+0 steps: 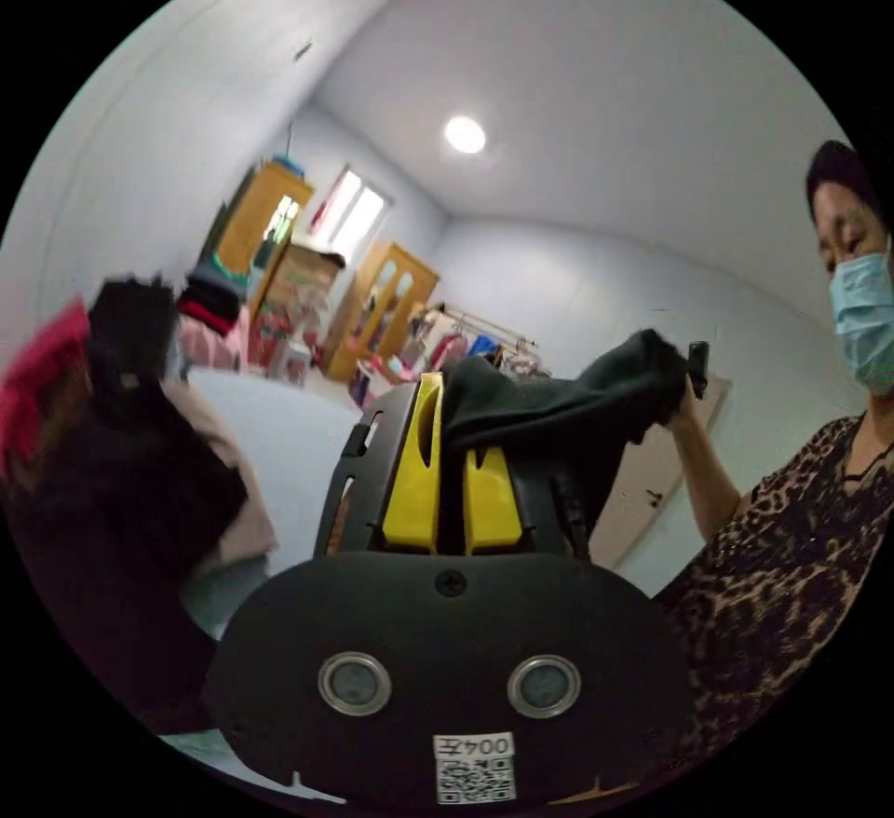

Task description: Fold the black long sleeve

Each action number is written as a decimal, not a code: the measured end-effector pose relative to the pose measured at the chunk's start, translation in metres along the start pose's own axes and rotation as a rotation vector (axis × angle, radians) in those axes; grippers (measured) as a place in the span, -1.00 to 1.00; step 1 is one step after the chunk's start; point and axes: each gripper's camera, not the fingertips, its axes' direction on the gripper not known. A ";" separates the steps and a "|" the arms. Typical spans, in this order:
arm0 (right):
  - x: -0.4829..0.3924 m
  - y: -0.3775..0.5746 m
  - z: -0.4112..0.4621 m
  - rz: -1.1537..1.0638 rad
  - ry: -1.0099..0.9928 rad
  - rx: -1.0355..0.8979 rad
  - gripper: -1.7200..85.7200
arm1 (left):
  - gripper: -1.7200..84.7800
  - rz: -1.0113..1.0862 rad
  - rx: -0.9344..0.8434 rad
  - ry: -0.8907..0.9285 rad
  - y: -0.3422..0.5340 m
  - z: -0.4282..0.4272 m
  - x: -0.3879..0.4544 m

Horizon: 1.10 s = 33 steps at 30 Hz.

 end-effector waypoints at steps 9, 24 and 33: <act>0.000 -0.005 -0.060 -0.055 -0.125 0.157 -0.89 | -0.97 0.394 0.076 -0.047 -0.123 -0.114 0.178; 0.217 -0.059 0.170 0.268 -0.061 -0.231 -0.85 | -0.94 0.292 -0.329 -0.409 -0.208 0.123 0.073; 0.356 0.009 0.404 0.417 0.255 -0.597 -0.62 | -0.55 -0.059 -0.842 -0.721 -0.088 0.336 -0.176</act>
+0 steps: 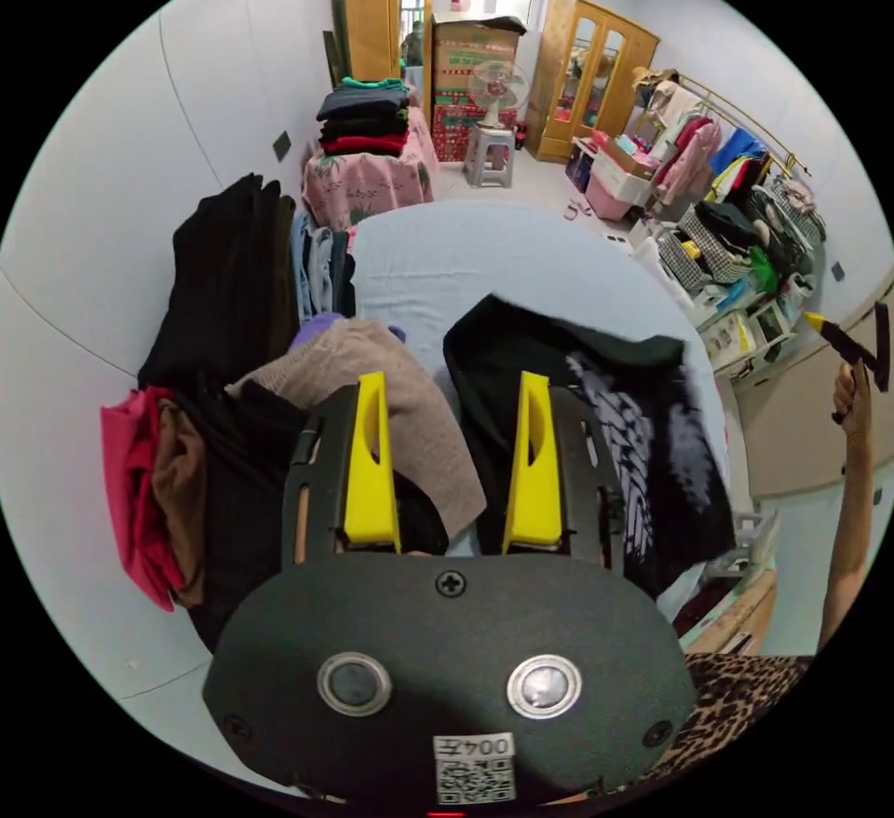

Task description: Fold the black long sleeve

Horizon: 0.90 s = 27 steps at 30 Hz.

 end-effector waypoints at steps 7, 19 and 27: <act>-0.088 0.109 0.186 -0.210 -0.087 -0.477 -0.68 | -0.56 0.135 -0.031 0.119 0.123 0.062 0.027; -0.120 0.177 0.330 -0.204 0.098 -0.698 -0.75 | -0.59 0.001 -0.324 0.264 0.336 0.167 0.043; -0.003 0.178 0.286 0.147 0.037 -0.377 -0.81 | -0.58 -0.079 -0.291 0.368 0.338 0.183 0.021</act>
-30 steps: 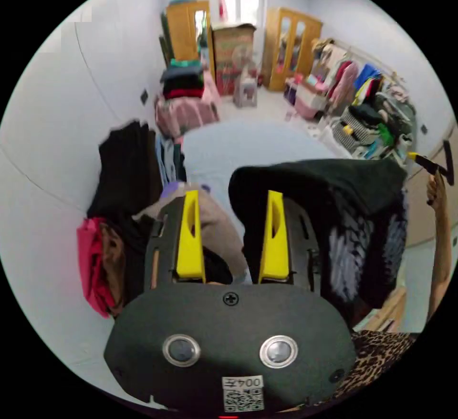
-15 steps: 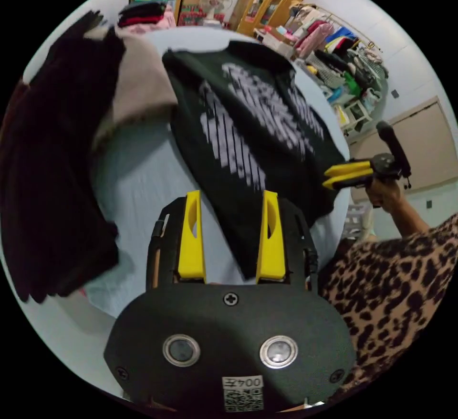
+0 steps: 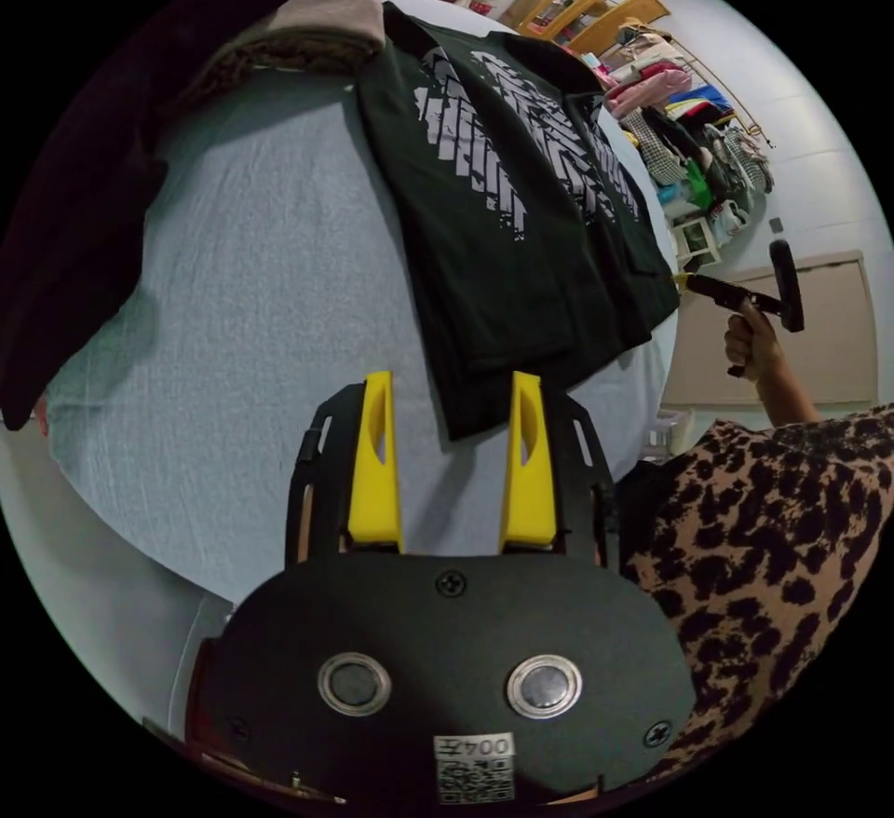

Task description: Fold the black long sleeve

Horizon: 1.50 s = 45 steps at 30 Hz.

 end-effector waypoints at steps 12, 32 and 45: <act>0.135 -0.009 0.054 0.223 -0.200 0.020 -0.63 | -0.58 -0.146 -0.015 0.102 -0.008 0.015 -0.022; 0.081 0.028 0.101 0.279 -0.210 -0.032 -0.86 | -0.90 -0.119 -0.096 0.121 0.022 -0.019 -0.082; -0.105 -0.073 0.109 -0.147 -0.012 -0.059 -0.78 | -0.81 -0.057 -0.020 -0.022 0.053 -0.024 -0.059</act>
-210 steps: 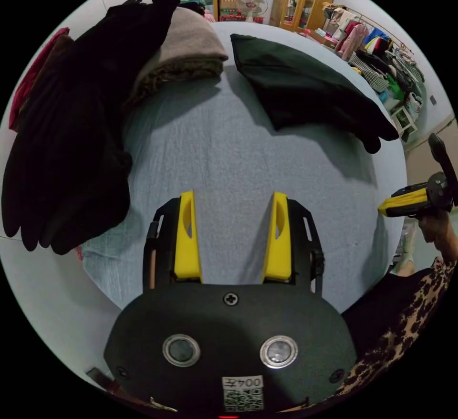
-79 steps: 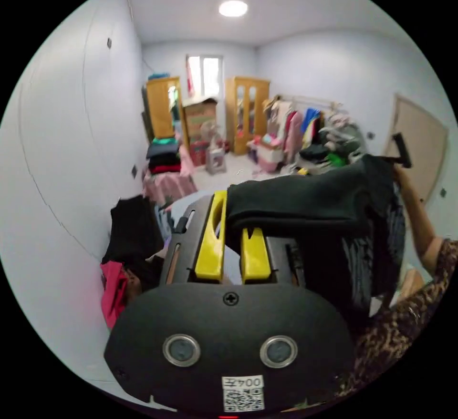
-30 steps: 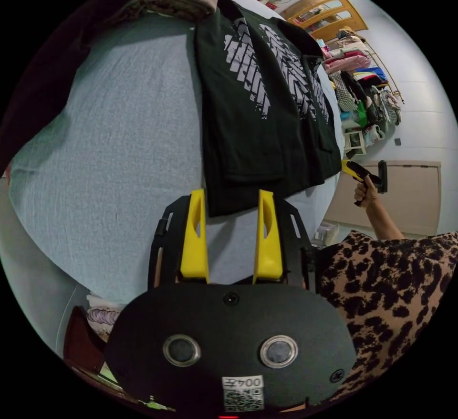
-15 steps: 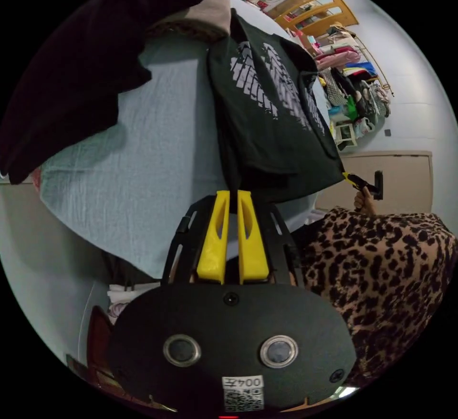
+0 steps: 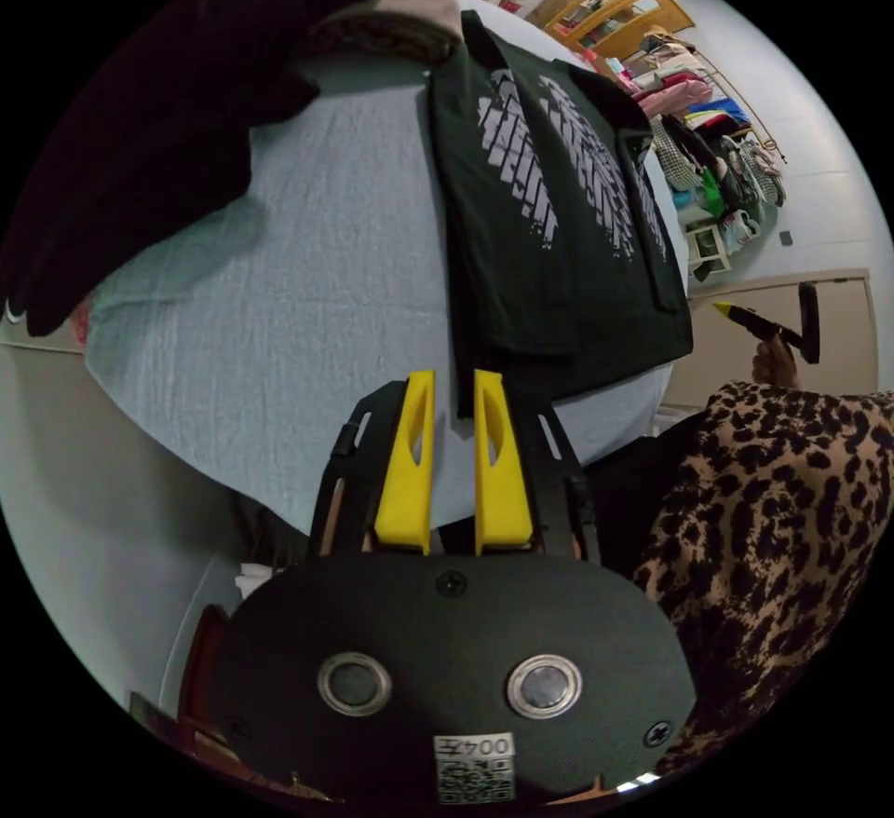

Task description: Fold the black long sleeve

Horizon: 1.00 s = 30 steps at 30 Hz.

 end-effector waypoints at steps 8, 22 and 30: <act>-0.106 -0.097 0.104 -0.144 0.050 -0.314 -0.95 | -0.78 0.103 0.091 -0.043 -0.026 -0.026 0.035; -0.197 -0.161 0.130 -0.197 0.251 -0.411 -0.98 | -0.59 0.598 -0.046 -0.292 -0.079 0.026 0.163; -0.240 -0.179 0.136 -0.333 0.305 -0.397 -0.98 | -0.87 0.570 -0.048 -0.349 -0.077 0.016 0.170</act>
